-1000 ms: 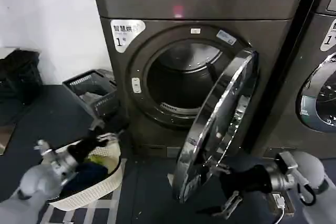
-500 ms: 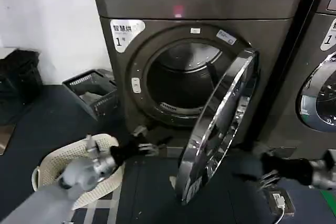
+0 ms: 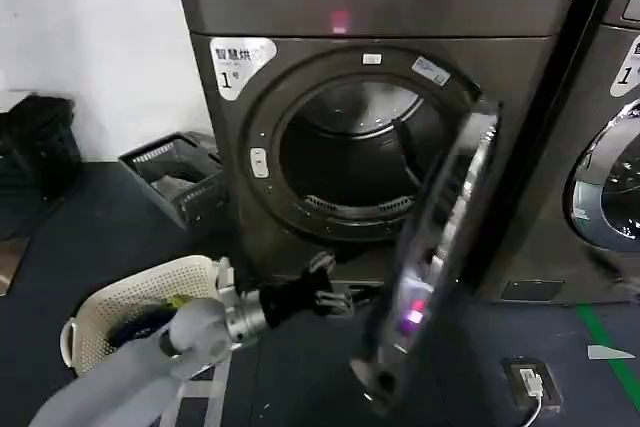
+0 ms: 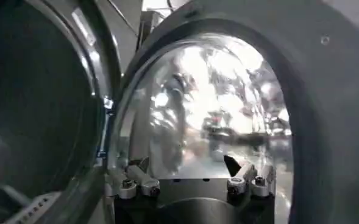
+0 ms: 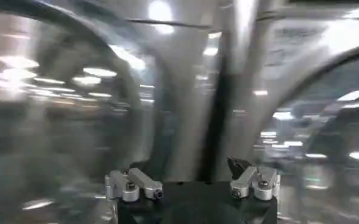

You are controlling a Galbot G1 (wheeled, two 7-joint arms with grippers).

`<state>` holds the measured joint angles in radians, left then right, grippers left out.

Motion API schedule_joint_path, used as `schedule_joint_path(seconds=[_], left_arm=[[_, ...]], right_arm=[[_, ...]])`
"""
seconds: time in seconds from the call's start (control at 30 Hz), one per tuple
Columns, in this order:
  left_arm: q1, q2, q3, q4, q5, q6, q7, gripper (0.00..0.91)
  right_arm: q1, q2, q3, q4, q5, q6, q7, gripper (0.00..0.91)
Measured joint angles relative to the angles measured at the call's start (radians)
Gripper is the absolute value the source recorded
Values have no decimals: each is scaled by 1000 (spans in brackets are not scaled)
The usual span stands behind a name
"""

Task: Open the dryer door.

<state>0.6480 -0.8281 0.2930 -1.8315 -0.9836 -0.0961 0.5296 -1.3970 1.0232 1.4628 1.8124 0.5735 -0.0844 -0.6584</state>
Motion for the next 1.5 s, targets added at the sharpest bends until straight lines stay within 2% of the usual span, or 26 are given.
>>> schedule_joint_path(seconds=[0.23, 0.4, 0.67, 0.9, 1.2, 1.5], left_arm=[[-45, -42, 103, -35, 81, -12, -91, 907], [-108, -111, 194, 7, 109, -24, -123, 907], [-200, -243, 312, 95, 148, -38, -173, 907], [-266, -371, 378, 200, 175, -43, -229, 907], [-323, -563, 423, 375, 206, -41, -260, 907], [-375, -708, 425, 511, 231, -53, -314, 907]], right_arm=[[-40, 49, 170, 43, 6, -17, 149, 907], [-90, 66, 297, 60, -4, -58, 243, 907], [-149, 80, 454, 63, -29, -76, 377, 907], [-192, 95, 546, 55, -7, -80, 440, 907], [-210, 76, 639, 8, -12, -72, 553, 907], [-220, 74, 663, 4, -11, -58, 538, 907]])
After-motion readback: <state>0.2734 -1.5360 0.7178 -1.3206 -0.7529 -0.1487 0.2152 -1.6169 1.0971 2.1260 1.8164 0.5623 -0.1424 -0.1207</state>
